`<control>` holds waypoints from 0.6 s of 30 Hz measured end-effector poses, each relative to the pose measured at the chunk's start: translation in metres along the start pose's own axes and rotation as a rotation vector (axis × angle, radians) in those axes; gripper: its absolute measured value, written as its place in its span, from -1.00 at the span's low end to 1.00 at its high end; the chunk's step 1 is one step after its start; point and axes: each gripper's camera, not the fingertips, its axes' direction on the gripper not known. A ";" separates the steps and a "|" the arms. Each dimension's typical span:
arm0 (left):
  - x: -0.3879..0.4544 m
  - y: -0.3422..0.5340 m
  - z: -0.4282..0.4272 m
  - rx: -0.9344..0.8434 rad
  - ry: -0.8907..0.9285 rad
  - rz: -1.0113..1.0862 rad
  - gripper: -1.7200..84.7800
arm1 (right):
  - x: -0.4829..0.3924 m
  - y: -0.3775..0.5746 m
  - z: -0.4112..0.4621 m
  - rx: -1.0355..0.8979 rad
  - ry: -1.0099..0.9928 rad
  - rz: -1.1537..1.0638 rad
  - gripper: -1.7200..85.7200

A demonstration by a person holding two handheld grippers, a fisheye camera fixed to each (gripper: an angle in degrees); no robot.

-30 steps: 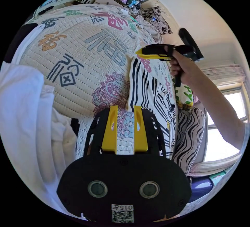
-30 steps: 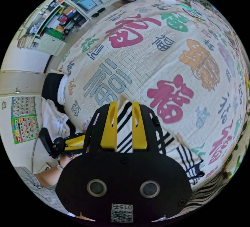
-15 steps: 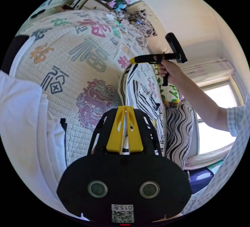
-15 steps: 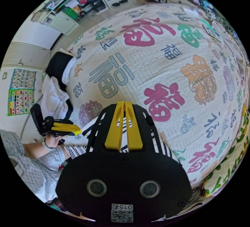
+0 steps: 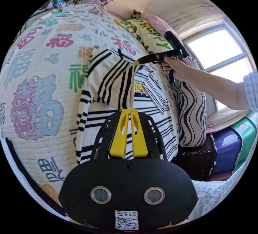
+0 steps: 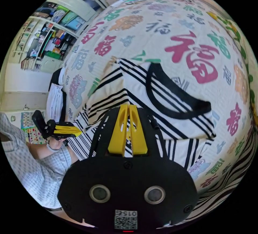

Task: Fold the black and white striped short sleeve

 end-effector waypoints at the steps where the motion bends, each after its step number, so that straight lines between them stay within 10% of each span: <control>1: 0.002 0.001 0.003 -0.011 0.002 0.006 -0.95 | 0.006 0.004 0.000 0.005 0.014 0.031 -0.95; 18: 0.018 -0.038 0.079 -0.116 -0.208 0.112 -0.91 | -0.032 -0.003 0.036 -0.089 0.107 -0.281 -0.96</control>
